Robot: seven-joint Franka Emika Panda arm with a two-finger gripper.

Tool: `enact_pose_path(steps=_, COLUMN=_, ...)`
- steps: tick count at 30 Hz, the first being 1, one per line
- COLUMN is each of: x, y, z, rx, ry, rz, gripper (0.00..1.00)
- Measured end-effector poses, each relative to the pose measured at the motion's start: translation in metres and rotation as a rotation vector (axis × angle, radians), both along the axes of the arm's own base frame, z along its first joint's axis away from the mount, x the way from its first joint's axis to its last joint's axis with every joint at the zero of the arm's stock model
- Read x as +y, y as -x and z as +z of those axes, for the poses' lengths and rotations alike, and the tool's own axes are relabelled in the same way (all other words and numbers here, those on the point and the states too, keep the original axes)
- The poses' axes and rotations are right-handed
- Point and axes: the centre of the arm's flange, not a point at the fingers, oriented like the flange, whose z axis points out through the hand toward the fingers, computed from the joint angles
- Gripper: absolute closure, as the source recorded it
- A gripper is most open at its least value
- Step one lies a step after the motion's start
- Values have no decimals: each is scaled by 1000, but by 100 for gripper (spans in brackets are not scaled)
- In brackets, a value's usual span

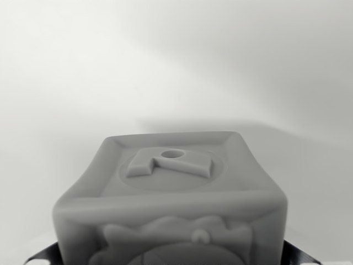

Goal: Destack cube

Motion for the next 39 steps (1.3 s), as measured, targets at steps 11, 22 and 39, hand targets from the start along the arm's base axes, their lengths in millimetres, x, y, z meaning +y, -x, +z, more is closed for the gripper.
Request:
enact_pose_path(steps=11, x=0, y=0, z=-16, rx=0, ry=0, rz=0, gripper=100)
enact_pose_path(steps=22, x=0, y=0, z=-25, rx=0, ry=1, rz=0, gripper=100)
enact_pose_path(steps=39, x=0, y=0, z=-25, rx=-1, ry=1, rz=0, gripper=0)
